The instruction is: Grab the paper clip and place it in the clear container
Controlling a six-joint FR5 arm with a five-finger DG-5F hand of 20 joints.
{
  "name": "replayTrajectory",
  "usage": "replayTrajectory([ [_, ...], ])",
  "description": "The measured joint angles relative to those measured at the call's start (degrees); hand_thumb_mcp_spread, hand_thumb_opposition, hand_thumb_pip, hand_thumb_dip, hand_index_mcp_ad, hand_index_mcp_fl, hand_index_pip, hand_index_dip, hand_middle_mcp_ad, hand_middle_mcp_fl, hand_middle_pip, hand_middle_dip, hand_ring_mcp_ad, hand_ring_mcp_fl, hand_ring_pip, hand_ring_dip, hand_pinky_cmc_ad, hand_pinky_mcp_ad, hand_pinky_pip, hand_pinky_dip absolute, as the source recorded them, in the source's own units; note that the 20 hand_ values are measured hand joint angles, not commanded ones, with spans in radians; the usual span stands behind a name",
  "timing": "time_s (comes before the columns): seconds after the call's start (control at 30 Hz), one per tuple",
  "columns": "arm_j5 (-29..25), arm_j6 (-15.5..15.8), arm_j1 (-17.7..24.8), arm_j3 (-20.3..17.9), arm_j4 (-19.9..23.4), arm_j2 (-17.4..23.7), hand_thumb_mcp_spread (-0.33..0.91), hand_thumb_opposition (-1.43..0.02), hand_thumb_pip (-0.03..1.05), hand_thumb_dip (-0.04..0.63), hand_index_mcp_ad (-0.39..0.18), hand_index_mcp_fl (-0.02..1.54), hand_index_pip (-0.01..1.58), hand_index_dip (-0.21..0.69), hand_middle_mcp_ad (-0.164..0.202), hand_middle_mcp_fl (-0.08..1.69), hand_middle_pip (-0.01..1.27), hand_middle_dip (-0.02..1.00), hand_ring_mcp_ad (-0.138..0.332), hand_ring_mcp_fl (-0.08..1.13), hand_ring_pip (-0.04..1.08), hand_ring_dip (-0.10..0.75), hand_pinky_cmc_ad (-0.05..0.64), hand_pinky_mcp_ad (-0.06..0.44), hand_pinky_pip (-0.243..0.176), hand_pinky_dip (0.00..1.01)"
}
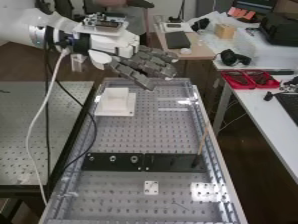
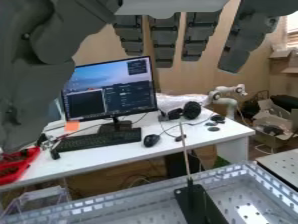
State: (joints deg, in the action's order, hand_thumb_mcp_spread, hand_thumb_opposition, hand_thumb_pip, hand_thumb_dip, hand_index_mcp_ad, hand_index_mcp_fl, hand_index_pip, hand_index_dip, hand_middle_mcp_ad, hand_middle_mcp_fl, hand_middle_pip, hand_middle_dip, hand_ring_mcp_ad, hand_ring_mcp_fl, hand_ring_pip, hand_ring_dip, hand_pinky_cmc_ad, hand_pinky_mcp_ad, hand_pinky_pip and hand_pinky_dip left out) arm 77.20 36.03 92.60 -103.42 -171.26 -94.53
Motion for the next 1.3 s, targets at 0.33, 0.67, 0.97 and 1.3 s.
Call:
replayTrajectory([
  [0.33,-5.26,0.34,0.73,-1.82,1.97,-2.57,0.31,-0.7,0.46,0.084,-0.023,0.06,0.1,-0.04,0.101,0.05,0.14,0.14,0.127,0.0,0.11,0.051,0.325,0.279,-0.061,0.31],
  [0.67,1.39,1.65,-6.04,-1.95,3.36,-5.54,0.37,-0.73,0.54,0.161,-0.063,0.19,0.19,-0.01,0.101,0.05,0.14,0.14,0.127,0.0,0.1,0.058,0.328,0.279,-0.061,0.28],
  [0.97,12.11,1.97,-15.47,-0.55,5.56,-10.01,0.38,-0.76,0.56,0.188,-0.07,0.31,0.44,0.012,0.108,0.05,0.14,0.14,0.133,-0.01,0.1,0.056,0.325,0.279,-0.058,0.27],
  [1.3,23.1,1.78,-23.07,1.29,10.33,-15.7,0.37,-0.78,0.58,0.204,-0.072,0.36,0.69,0.016,0.11,0.05,0.14,0.14,0.134,0.0,0.1,0.059,0.328,0.279,-0.061,0.25],
])
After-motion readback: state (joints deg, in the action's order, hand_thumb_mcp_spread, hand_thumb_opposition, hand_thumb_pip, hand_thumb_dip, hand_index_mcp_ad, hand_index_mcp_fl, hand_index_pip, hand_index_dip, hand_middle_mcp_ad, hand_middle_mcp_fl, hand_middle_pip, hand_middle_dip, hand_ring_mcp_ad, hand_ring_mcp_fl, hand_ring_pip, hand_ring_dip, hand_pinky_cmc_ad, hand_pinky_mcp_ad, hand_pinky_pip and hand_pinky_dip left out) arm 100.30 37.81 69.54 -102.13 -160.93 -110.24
